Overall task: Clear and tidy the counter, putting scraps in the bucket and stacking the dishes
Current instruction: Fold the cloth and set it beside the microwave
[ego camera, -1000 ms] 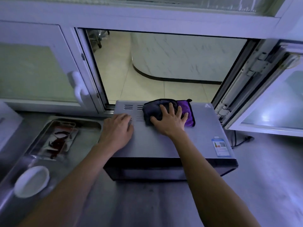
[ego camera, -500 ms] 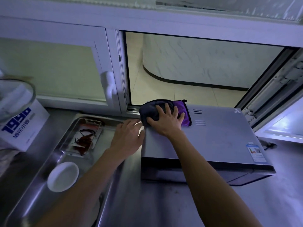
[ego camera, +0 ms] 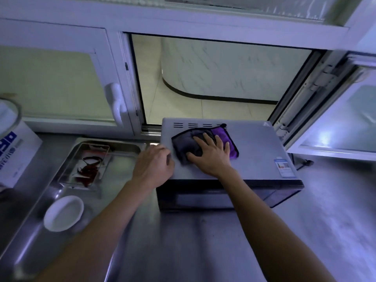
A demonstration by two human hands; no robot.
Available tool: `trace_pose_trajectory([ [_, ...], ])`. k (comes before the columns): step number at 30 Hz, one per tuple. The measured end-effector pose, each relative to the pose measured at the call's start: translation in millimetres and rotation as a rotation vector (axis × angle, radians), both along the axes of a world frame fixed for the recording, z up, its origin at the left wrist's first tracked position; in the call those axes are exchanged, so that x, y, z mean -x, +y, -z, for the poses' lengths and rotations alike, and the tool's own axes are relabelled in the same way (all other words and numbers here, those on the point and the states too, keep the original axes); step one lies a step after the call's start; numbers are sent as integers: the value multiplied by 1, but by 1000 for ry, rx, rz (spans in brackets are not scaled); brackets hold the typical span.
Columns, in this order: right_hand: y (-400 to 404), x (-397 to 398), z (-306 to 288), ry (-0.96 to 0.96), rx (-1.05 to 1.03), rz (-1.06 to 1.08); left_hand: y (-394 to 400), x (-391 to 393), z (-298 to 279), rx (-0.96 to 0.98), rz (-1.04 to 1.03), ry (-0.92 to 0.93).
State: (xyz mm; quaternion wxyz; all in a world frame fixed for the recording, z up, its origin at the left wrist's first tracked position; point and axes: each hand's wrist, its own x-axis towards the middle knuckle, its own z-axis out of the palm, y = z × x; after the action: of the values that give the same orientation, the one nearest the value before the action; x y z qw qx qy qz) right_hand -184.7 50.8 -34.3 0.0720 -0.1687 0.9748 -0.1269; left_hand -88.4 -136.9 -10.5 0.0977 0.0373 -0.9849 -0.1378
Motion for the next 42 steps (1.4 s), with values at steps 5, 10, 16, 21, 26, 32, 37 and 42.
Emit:
trace_pose_trajectory([
  [5,67,-16,1,21,15,56,62,4,-3,64,77,4],
  [10,136,-28,6,48,47,125,127,4,-4,86,161,-14],
  [16,190,-48,13,127,95,230,189,-3,-3,105,187,-38],
  [21,205,-72,24,241,189,275,214,-13,2,133,191,-47],
  [26,223,-94,43,390,297,266,223,-25,8,176,205,-27],
  [32,226,-108,59,403,556,314,227,-41,15,233,242,-19],
  [37,208,-119,72,380,737,383,215,-54,19,248,257,24],
  [42,179,-124,80,302,891,450,188,-59,20,269,275,2],
])
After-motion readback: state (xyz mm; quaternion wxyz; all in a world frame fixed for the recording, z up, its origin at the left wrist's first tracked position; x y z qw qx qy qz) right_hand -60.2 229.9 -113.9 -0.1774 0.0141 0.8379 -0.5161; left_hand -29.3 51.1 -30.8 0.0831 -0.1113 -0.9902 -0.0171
